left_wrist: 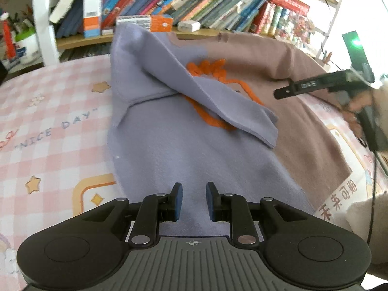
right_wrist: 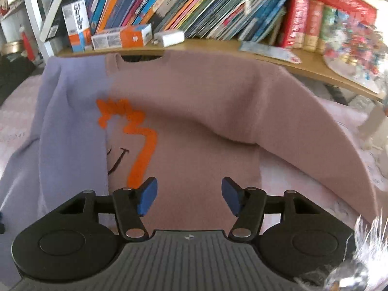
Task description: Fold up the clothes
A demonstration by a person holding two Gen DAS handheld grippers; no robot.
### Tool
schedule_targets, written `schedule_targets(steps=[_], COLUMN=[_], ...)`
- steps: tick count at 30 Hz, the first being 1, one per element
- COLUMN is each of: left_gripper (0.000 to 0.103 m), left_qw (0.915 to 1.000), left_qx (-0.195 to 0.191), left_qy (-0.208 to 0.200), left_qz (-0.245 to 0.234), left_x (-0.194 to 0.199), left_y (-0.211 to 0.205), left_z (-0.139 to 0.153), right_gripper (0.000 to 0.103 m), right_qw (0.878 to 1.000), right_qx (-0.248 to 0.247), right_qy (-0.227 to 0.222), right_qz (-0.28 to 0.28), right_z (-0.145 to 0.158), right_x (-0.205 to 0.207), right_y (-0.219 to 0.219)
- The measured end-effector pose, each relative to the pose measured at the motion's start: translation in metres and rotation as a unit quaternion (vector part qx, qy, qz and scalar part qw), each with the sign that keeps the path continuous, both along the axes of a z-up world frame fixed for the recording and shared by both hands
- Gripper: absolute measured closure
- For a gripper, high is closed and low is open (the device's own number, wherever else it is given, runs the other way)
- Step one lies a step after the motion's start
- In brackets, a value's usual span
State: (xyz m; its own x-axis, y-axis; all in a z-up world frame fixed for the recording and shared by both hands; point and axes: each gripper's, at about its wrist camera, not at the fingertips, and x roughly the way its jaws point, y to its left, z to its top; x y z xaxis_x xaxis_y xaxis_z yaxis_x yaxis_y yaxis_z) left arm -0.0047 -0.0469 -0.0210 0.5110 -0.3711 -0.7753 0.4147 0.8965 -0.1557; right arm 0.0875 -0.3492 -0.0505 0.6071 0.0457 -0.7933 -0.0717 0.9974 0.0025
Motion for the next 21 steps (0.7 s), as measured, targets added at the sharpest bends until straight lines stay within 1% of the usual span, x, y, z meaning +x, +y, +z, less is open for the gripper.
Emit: schedule_targets(steps=[2,3,4,5,6,7,8,9,12,14,16,17,21], left_gripper=[0.081,0.081,0.081,0.081,0.081,0.081,0.081,0.081,0.080,0.079,0.072,0.066,0.065], left_qw=[1.0000,0.9999,0.9998,0.9997,0.9996,0.9995,0.9994,0.9991,0.9979,0.9971,0.9964,0.9960,0.9952], left_qx=[0.002,0.003,0.004,0.005,0.005,0.006,0.006,0.005,-0.002,-0.003,-0.002,-0.001,0.002], left_qy=[-0.002,-0.004,-0.006,-0.008,-0.009,-0.011,-0.012,-0.009,0.002,0.007,0.010,0.012,0.018], left_qz=[0.009,0.014,0.017,0.021,0.024,0.028,0.033,0.041,0.064,0.075,0.084,0.088,0.096], left_x=[-0.002,-0.003,-0.006,-0.008,-0.010,-0.012,-0.014,-0.014,-0.014,-0.013,-0.011,-0.010,-0.010], left_y=[0.004,0.006,0.007,0.009,0.011,0.012,0.014,0.017,0.021,0.022,0.021,0.020,0.014], left_z=[0.003,0.005,0.006,0.008,0.010,0.011,0.012,0.010,0.006,0.004,0.002,0.001,-0.005], right_gripper=[0.049,0.054,0.056,0.056,0.054,0.048,0.046,0.045,0.045,0.045,0.045,0.045,0.046], right_qw=[0.999,0.997,0.994,0.990,0.987,0.983,0.979,0.980,0.987,0.991,0.994,0.995,0.996], right_qx=[-0.040,-0.054,-0.066,-0.064,-0.051,-0.034,-0.017,-0.011,-0.004,-0.005,-0.006,-0.006,-0.013], right_qy=[-0.007,-0.026,-0.050,-0.070,-0.080,-0.087,-0.093,-0.091,-0.073,-0.060,-0.051,-0.048,-0.036], right_qz=[-0.017,-0.041,-0.070,-0.104,-0.132,-0.156,-0.181,-0.179,-0.143,-0.116,-0.094,-0.087,-0.078], right_z=[0.001,0.008,0.016,0.025,0.033,0.040,0.047,0.048,0.044,0.038,0.032,0.031,0.024], right_x=[0.032,0.047,0.062,0.072,0.075,0.076,0.076,0.070,0.043,0.012,-0.023,-0.041,-0.106], right_y=[-0.001,-0.006,-0.012,-0.020,-0.027,-0.034,-0.040,-0.041,-0.036,-0.031,-0.029,-0.029,-0.031])
